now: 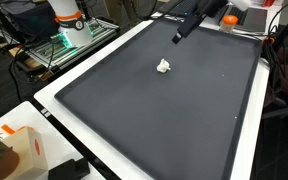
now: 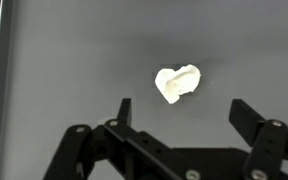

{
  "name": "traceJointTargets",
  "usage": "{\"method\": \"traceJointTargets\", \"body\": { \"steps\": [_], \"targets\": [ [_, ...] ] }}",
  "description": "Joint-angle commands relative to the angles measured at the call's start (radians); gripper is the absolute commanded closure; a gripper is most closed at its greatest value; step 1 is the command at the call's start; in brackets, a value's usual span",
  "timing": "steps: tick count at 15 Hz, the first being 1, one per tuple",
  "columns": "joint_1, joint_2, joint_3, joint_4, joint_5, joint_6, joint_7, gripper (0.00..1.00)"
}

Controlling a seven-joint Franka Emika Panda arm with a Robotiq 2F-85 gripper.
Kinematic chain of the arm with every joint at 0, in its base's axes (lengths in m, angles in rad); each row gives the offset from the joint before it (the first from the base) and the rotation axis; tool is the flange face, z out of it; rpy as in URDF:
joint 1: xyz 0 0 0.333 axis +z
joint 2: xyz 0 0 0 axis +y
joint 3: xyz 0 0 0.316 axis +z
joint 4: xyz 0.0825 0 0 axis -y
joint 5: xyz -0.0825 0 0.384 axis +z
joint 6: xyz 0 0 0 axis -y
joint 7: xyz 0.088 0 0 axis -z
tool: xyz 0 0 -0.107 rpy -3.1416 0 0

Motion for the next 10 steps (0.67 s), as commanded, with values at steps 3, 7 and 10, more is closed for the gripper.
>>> {"method": "traceJointTargets", "body": {
  "steps": [3, 7, 10],
  "targets": [
    [0.030, 0.141, -0.031, 0.135, -0.055, -0.029, 0.011, 0.00],
    [0.023, 0.215, -0.036, 0.230, -0.022, -0.083, 0.016, 0.00],
    [0.024, 0.191, -0.034, 0.188, -0.033, -0.049, 0.002, 0.00]
  ]
}}
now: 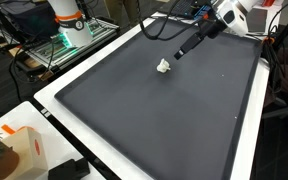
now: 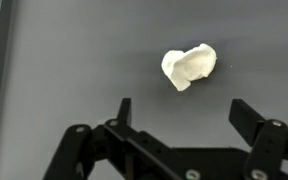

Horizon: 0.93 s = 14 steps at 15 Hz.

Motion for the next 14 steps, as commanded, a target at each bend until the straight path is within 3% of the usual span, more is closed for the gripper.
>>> {"method": "traceJointTargets", "body": {
  "steps": [1, 14],
  "targets": [
    [0.004, 0.007, -0.006, 0.014, 0.005, -0.007, -0.002, 0.00],
    [-0.067, 0.154, 0.002, 0.176, 0.163, -0.130, 0.010, 0.00]
  ]
}}
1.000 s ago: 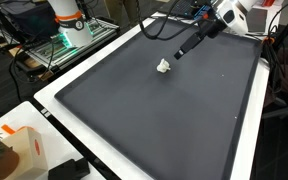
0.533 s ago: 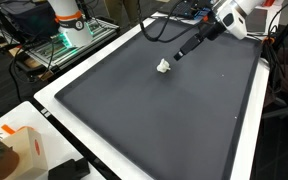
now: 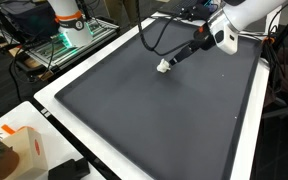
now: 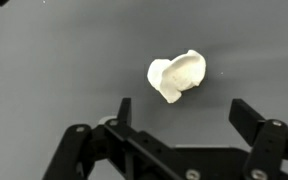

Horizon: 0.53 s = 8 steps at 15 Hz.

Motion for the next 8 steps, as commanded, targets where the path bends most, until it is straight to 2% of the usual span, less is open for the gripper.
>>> {"method": "traceJointTargets", "body": {
  "steps": [1, 8],
  "targets": [
    [-0.020, 0.065, 0.003, 0.087, 0.048, -0.059, 0.010, 0.00],
    [-0.021, 0.136, 0.000, 0.159, 0.053, -0.105, 0.003, 0.00]
  ]
}}
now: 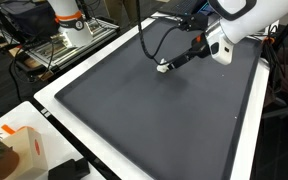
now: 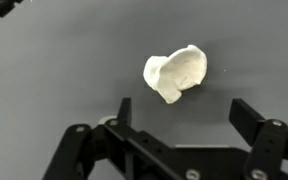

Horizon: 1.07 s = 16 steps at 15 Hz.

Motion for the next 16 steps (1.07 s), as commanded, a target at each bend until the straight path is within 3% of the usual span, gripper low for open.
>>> {"method": "traceJointTargets", "body": {
  "steps": [1, 16],
  "targets": [
    [-0.004, 0.062, 0.000, 0.088, 0.023, -0.081, 0.003, 0.00],
    [-0.003, 0.148, 0.011, 0.218, 0.019, -0.216, 0.012, 0.00]
  ]
}}
